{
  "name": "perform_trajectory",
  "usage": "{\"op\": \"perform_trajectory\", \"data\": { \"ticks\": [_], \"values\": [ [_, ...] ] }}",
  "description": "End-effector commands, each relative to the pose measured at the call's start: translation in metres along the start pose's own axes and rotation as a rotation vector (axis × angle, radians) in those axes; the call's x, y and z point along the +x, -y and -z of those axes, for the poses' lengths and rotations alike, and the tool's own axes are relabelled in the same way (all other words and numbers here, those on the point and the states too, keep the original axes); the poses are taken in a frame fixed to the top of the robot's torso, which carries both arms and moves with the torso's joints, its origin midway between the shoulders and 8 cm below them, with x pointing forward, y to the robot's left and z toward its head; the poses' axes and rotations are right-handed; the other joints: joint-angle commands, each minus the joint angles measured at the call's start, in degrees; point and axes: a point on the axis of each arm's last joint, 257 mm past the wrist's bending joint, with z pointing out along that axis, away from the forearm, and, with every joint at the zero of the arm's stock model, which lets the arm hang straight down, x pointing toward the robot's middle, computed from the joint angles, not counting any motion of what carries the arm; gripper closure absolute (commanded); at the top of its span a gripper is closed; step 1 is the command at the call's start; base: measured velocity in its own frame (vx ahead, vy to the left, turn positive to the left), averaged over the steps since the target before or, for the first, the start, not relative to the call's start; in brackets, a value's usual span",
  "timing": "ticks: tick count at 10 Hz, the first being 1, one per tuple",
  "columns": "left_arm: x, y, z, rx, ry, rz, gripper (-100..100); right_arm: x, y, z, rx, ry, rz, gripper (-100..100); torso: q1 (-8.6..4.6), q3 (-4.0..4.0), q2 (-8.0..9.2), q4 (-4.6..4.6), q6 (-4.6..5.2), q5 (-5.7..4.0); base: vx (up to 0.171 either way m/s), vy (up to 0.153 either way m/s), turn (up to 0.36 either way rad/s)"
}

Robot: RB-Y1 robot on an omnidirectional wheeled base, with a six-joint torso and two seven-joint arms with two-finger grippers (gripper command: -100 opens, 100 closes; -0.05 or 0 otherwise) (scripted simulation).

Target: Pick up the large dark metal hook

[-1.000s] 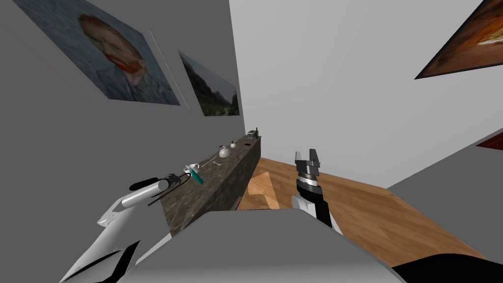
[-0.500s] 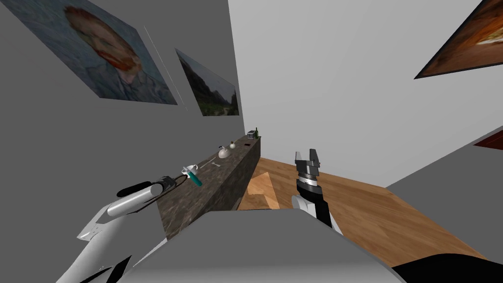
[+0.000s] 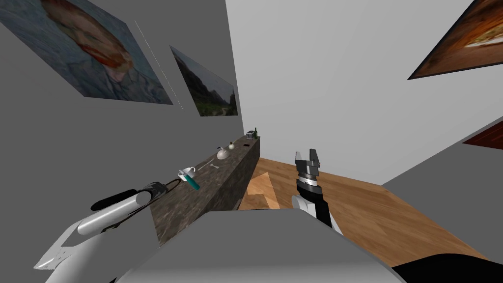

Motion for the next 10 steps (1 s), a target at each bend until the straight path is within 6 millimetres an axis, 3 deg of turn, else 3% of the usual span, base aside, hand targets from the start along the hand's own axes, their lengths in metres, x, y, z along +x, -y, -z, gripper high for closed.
{"op": "perform_trajectory", "data": {
  "ticks": [1, 4, 5, 6, 8, 9, 10],
  "values": [
    [-0.028, -0.009, 0.013, -0.009, 0.048, 0.011, 100, 0.0, 0.0, 0.0, 0.0, 0.0, 0.0, 0, 0.0, 0.0, 0.0, 0.0, 0.0, 0.0, 0.052, 0.023, -0.037],
    [-0.008, 0.012, 0.022, 0.038, 0.013, -0.015, 100, 0.0, 0.0, 0.0, 0.0, 0.0, 0.0, 0, -0.08, 0.03, 0.03, 0.04, 0.09, -0.08, 0.008, 0.005, 0.011],
    [-0.043, -0.007, 0.035, 0.003, 0.075, 0.006, 100, 0.0, 0.0, 0.0, 0.0, 0.0, 0.0, 0, -0.13, 0.04, 0.05, 0.05, 0.12, -0.11, 0.039, 0.012, -0.094],
    [-0.053, 0.002, 0.043, 0.025, 0.089, 0.001, 100, 0.0, 0.0, 0.0, 0.0, 0.0, 0.0, 0, -0.06, 0.0, 0.0, 0.0, 0.01, 0.0, 0.054, 0.02, -0.029],
    [-0.038, 0.018, 0.051, 0.063, 0.063, -0.022, 100, 0.0, 0.0, 0.0, 0.0, 0.0, 0.0, 0, -0.04, 0.02, 0.02, 0.04, 0.01, -0.09, 0.018, 0.012, 0.021],
    [-0.043, 0.012, 0.049, 0.05, 0.072, -0.016, 100, 0.0, 0.0, 0.0, 0.0, 0.0, 0.0, 0, -0.11, 0.04, 0.04, 0.06, 0.11, -0.13, 0.0, 0.0, 0.0],
    [-0.041, 0.015, 0.05, 0.054, 0.07, -0.018, 0, 0.0, 0.0, 0.0, 0.0, 0.0, 0.0, 0, -0.11, 0.04, 0.05, 0.04, 0.09, -0.06, 0.0, 0.0, 0.0]
  ]
}}
